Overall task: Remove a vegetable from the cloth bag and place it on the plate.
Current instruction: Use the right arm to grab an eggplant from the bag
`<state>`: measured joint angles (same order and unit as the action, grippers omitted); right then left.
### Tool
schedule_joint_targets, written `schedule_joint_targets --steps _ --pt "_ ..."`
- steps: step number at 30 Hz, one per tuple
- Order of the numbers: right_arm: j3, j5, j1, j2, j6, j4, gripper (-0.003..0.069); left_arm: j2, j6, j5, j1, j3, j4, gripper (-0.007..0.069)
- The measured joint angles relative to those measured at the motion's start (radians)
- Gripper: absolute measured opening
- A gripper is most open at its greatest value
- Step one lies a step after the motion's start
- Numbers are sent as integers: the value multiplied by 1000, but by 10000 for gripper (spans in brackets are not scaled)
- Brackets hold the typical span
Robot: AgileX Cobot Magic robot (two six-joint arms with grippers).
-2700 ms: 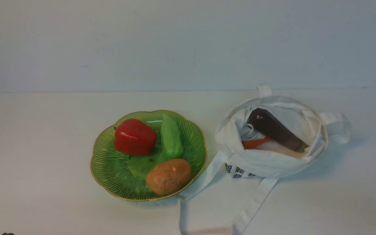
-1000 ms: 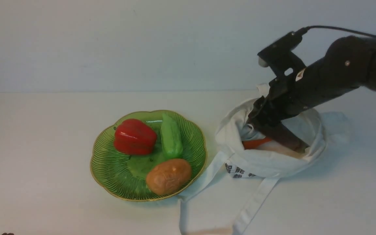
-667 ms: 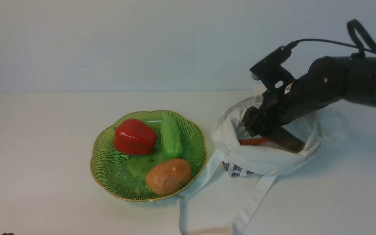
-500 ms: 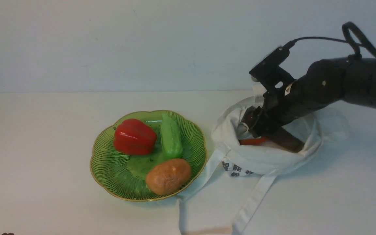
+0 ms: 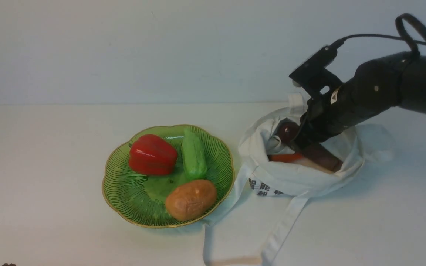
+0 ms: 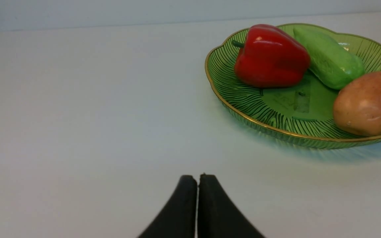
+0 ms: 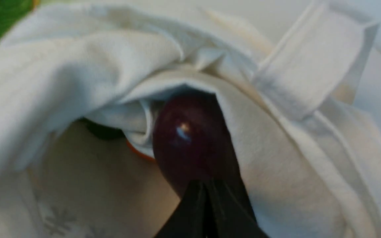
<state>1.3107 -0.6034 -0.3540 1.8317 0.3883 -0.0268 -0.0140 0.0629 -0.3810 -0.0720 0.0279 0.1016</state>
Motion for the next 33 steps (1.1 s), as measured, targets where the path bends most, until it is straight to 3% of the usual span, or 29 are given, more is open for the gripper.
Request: schedule_joint_targets --steps 4,8,12,16,26,30,33 --pt "0 20 0 20 4 -43 62 0 0 0 0 0 0 -8" --pt "0 41 0 52 4 -45 207 0 0 0 0 0 0 -8" --pt "0 93 0 72 4 -48 414 0 0 0 0 0 0 -8" --pt "0 141 0 88 2 -38 519 0 0 0 0 0 0 -8" --pt "0 235 0 142 -22 42 531 0 0 0 0 0 0 -8" --pt "0 257 0 152 -62 63 395 0 0 0 0 0 0 -8" --pt "1 218 0 136 -73 64 396 0 0 0 0 0 0 -8"
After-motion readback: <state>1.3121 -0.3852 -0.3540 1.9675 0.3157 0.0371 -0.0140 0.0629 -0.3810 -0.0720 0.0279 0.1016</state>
